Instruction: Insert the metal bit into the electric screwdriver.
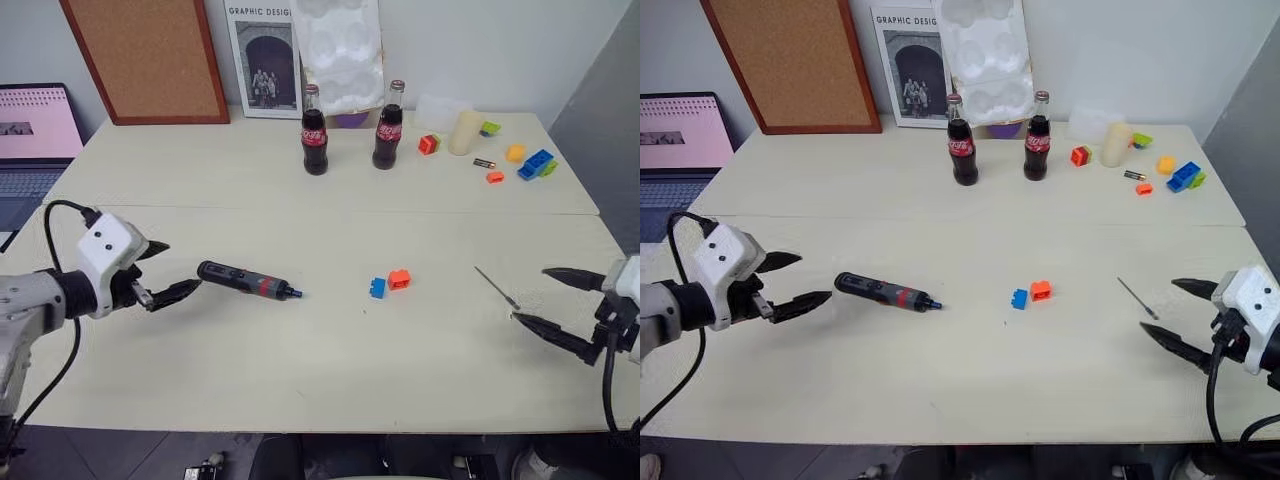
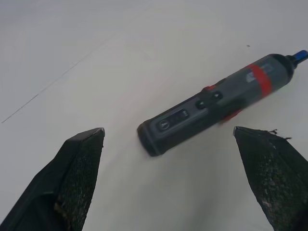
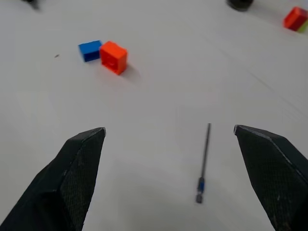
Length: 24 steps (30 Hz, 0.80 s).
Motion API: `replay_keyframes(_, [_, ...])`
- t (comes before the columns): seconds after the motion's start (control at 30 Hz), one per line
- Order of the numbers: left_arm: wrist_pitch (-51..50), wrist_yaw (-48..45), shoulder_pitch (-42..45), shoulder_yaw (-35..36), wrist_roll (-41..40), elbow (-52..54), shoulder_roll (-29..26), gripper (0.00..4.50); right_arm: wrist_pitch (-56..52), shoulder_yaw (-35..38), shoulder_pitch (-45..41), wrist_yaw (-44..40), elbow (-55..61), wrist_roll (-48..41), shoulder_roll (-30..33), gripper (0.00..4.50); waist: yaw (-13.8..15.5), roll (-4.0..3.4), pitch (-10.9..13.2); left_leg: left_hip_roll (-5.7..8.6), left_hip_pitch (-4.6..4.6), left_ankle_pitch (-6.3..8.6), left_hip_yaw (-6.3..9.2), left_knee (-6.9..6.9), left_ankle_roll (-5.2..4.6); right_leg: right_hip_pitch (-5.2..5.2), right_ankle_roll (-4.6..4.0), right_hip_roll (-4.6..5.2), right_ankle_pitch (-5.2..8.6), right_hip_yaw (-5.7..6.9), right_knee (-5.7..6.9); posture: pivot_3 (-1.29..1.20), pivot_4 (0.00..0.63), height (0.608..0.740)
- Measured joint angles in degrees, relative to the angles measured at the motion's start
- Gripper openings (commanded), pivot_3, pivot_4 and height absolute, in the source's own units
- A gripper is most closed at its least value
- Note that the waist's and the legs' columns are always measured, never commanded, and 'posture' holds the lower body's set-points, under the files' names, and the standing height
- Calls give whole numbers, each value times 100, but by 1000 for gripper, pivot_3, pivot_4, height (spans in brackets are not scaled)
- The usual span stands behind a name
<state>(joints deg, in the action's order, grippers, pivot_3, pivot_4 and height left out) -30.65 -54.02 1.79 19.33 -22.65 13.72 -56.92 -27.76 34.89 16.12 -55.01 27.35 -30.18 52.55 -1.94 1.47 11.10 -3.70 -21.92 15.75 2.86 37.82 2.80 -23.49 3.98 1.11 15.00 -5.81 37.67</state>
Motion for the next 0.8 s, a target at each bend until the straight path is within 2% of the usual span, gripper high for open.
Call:
replay_keyframes(0.23, [202,180,-155,26,28,164,259,4468,353,-342,-499,-104,-563,318,144,4500,-7,0,0,0,0,0,-2,0,0,-1,0,0,0,-2,2,0,150,740])
replay_keyframes(0.53, [615,-67,-284,218,-93,174,319,4468,297,-748,-1027,-94,-543,302,160,4500,0,0,0,0,1,0,0,2,0,1,0,-1,0,0,5,0,150,740])
replay_keyframes(0.73, [476,-179,331,-209,-373,674,319,4468,46,-1434,-1832,2,-304,168,146,4500,-1,0,0,0,2,-1,1,5,0,4,6,-1,-4,0,9,0,150,740])
replay_keyframes(0.8, [393,-422,612,-573,-502,896,289,4468,-14,-2147,-2460,4,-402,334,133,4500,-14,-2,1,-1,4,-1,1,5,0,3,22,-2,-15,0,10,0,150,740])
